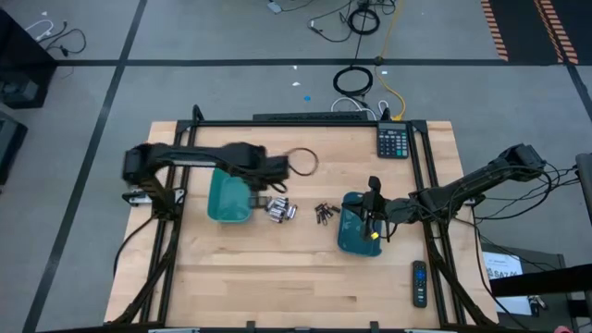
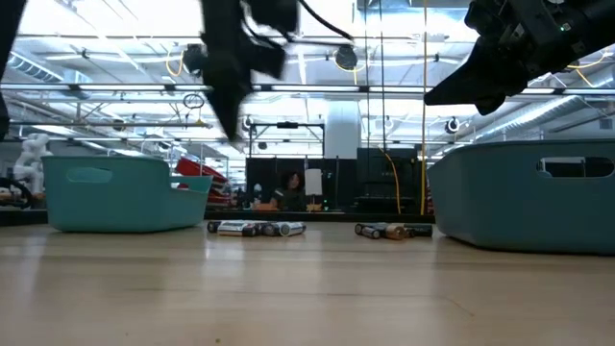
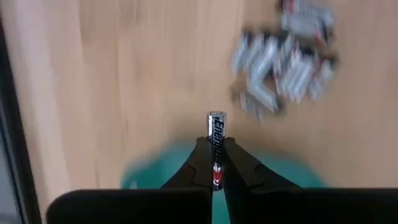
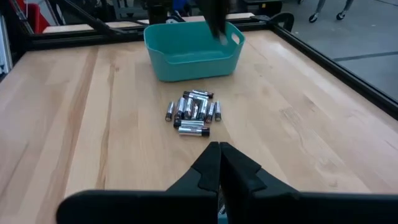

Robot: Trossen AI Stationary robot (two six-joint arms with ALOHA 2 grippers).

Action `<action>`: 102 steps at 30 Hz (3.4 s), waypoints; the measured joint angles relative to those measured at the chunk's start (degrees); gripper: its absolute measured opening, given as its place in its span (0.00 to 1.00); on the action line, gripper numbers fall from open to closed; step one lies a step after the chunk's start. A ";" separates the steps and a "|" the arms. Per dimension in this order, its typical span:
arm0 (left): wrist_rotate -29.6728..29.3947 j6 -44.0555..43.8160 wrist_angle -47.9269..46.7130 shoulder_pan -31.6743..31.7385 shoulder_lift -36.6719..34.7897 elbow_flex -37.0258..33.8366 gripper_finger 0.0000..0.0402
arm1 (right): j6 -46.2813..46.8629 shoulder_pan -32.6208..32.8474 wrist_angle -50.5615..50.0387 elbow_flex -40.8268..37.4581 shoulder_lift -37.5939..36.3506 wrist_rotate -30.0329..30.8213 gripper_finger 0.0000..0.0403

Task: Sort batteries
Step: Put the silver battery into the green bin

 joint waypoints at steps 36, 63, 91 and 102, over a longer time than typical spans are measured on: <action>-1.53 -7.88 15.64 -4.22 7.48 -10.22 0.45 | 0.81 1.69 -0.11 0.00 0.00 0.00 0.00; 12.06 -5.16 22.03 2.79 9.02 -16.08 0.34 | 1.77 3.80 -0.95 -0.02 0.00 2.03 0.00; 7.79 -6.55 21.36 -3.48 8.94 -16.01 0.66 | 3.04 3.80 -2.08 -0.04 0.00 2.01 0.00; 7.85 -6.34 22.50 -2.73 11.00 -15.94 0.57 | 3.04 3.80 -2.09 -0.04 0.00 2.01 0.00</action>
